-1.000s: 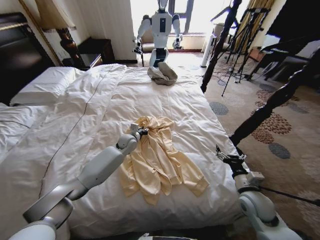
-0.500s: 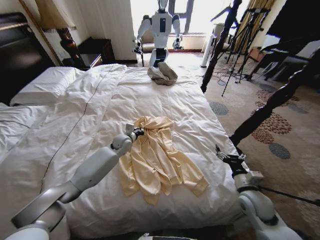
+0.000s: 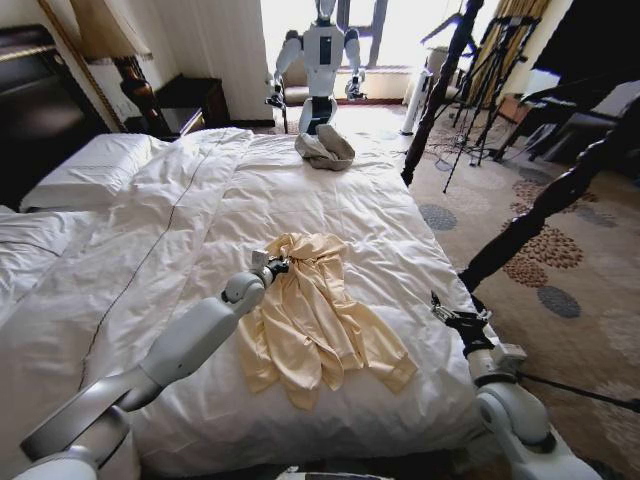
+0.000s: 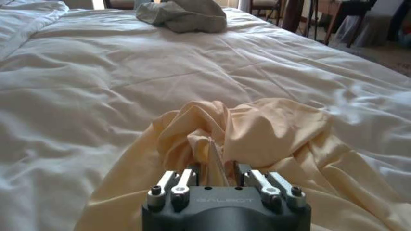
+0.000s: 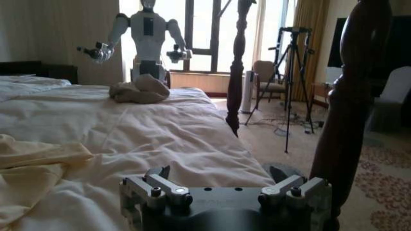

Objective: Pick up the clothes from the bed and hang them on the clothes hanger.

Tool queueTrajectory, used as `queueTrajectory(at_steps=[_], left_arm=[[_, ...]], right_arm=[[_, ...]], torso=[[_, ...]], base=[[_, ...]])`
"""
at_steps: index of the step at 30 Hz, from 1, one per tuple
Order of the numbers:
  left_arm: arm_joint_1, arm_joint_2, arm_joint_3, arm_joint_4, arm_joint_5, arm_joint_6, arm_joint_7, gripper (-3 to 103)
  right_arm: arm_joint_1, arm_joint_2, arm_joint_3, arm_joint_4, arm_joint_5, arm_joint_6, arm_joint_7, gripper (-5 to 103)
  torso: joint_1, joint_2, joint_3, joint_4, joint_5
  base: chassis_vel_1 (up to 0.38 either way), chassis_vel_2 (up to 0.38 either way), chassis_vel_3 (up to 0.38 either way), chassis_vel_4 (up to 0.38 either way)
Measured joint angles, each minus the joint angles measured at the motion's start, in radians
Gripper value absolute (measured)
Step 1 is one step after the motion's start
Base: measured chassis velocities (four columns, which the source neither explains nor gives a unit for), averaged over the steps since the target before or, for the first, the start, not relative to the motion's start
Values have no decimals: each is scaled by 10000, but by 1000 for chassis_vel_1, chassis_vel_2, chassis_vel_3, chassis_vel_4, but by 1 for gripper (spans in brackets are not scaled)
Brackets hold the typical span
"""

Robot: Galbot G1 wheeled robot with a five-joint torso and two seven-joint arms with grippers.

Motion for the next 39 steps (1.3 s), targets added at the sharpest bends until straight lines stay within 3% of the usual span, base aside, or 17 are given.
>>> queueTrajectory(at_steps=[2, 16, 25, 32, 39], left_arm=[[8, 12, -3, 0, 0, -22, 63, 38], [-40, -33, -29, 118, 9, -153, 363, 2], [-3, 69, -200, 70, -149, -395, 464, 1], [848, 171, -825, -526, -1354, -605, 731, 1], [1113, 305, -992, -536, -1299, -643, 1008, 1]], right_arm=[[1, 0, 0, 0, 0, -1, 0, 100], [-133, 36, 53, 55, -36, 23, -1, 100], [-76, 76, 15, 21, -65, 35, -22, 100], [-58, 117, -13, 0, -80, 35, -39, 100], [-39, 92, -12, -18, -81, 31, -41, 100]], torso=[[0, 0, 0, 0, 0], [0, 0, 0, -1, -1], [0, 0, 0, -1, -1], [-1, 0, 0, 0, -2], [0, 0, 0, -1, 0]], base=[[0, 0, 0, 0], [0, 0, 0, 0], [0, 0, 0, 0], [0, 0, 0, 0], [0, 0, 0, 0]])
